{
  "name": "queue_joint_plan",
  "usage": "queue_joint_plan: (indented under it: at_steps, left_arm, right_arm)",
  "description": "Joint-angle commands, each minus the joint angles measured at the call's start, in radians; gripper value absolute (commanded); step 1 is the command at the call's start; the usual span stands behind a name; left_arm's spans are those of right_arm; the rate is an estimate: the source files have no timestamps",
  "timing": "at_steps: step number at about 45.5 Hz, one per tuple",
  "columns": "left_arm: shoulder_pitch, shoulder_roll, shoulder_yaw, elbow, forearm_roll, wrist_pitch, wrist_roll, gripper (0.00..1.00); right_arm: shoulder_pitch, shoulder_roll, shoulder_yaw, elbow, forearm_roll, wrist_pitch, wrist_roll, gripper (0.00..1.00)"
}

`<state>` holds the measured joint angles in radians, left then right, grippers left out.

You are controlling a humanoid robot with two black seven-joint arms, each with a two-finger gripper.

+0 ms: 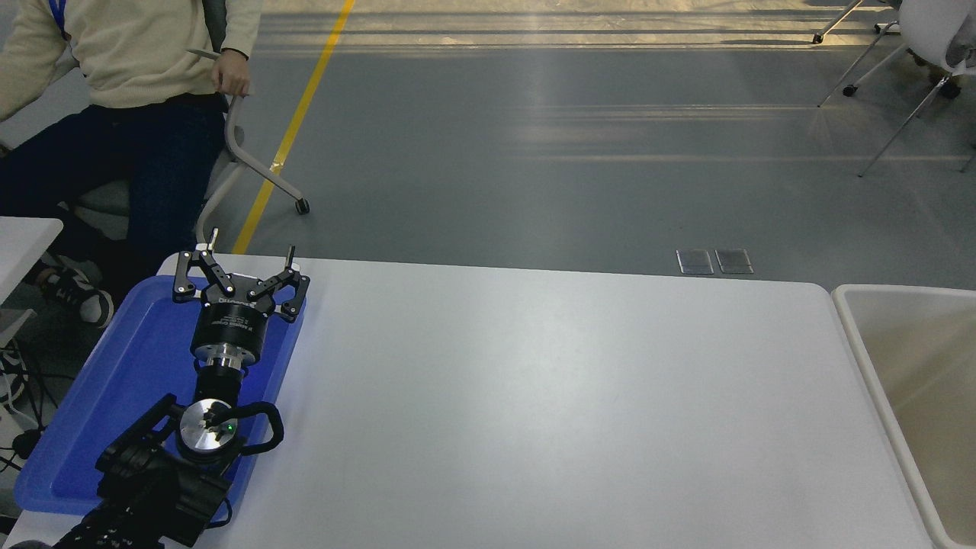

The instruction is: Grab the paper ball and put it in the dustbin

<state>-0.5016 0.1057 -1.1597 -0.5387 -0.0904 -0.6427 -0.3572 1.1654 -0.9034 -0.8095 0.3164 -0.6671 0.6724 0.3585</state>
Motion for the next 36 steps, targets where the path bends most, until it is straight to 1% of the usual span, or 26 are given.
queue_joint_plan:
  at_steps: [1, 9, 16, 22, 31, 33, 36]
  left_arm:
    - [0.0, 0.0, 0.0, 0.0, -0.002, 0.0, 0.0, 1.0]
    - [0.0, 0.0, 0.0, 0.0, -0.002, 0.0, 0.0, 1.0]
    - [0.0, 0.0, 0.0, 0.0, -0.002, 0.0, 0.0, 1.0]
    - [0.0, 0.0, 0.0, 0.0, -0.002, 0.0, 0.0, 1.0]
    - [0.0, 0.0, 0.0, 0.0, -0.002, 0.0, 0.0, 1.0]
    - [0.0, 0.0, 0.0, 0.0, -0.002, 0.0, 0.0, 1.0]
    - [0.0, 0.0, 0.0, 0.0, -0.002, 0.0, 0.0, 1.0]
  right_arm:
    - [-0.246, 0.06, 0.127, -0.155, 0.001, -0.16, -0.007, 0.0]
    - [-0.306, 0.113, 0.131, -0.158, 0.011, -0.243, -0.016, 0.0]
    - [-0.36, 0.149, 0.135, -0.186, 0.095, -0.261, -0.035, 0.0]
    - [-0.392, 0.187, 0.135, -0.2, 0.135, -0.309, -0.052, 0.0]
    - [-0.447, 0.241, 0.136, -0.214, 0.222, -0.451, -0.119, 0.0]
    - [-0.457, 0.254, 0.139, -0.215, 0.253, -0.481, -0.145, 0.0]
    - [-0.467, 0.27, 0.153, -0.215, 0.282, -0.527, -0.17, 0.0]
